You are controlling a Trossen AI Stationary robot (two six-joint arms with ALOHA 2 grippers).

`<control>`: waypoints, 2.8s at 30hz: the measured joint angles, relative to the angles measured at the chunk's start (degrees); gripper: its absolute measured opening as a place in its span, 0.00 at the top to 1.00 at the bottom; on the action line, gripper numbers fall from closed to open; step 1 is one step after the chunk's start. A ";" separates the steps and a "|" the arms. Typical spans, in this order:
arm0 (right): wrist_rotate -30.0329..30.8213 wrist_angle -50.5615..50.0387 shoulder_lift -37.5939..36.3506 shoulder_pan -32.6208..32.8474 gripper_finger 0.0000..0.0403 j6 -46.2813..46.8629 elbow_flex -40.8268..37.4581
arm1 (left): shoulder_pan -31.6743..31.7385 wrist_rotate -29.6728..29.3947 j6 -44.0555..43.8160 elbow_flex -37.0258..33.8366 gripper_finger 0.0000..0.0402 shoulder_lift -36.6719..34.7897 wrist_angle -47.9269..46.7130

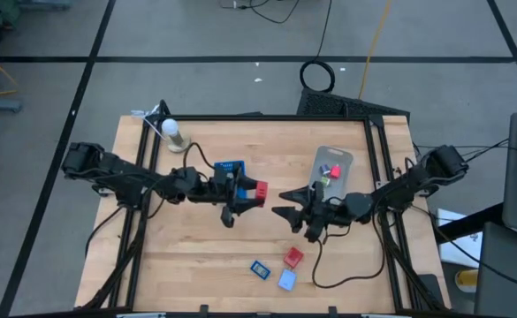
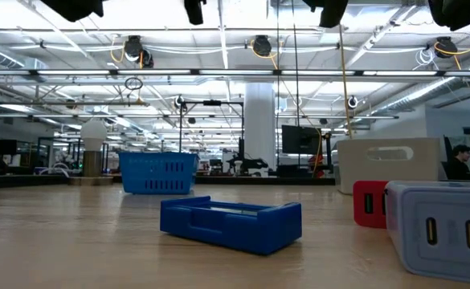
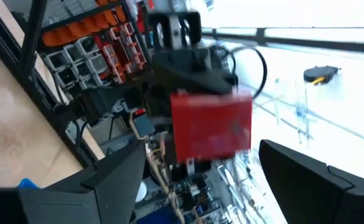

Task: Pick & Place Office items
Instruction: Put the top red charger adapter into the white bin

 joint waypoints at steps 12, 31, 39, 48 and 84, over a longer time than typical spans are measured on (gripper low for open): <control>1.32 -0.90 2.66 0.15 0.23 -7.23 4.01 | 0.57 0.58 -4.41 -0.02 0.48 0.10 -0.83; 3.15 -3.54 2.63 -1.10 0.23 -5.37 4.19 | 0.39 3.92 -6.85 3.61 0.48 5.53 -0.99; 3.20 -3.69 2.64 -1.10 0.23 -5.48 4.17 | 0.37 4.06 -7.41 3.91 0.48 5.92 -1.49; 2.10 -3.96 2.66 -1.19 0.24 -4.81 4.15 | 0.36 4.72 -7.20 3.96 0.48 5.92 -2.18; 8.00 -3.77 2.64 -0.40 0.39 7.96 4.19 | 0.39 6.18 0.66 3.96 0.12 3.84 -9.20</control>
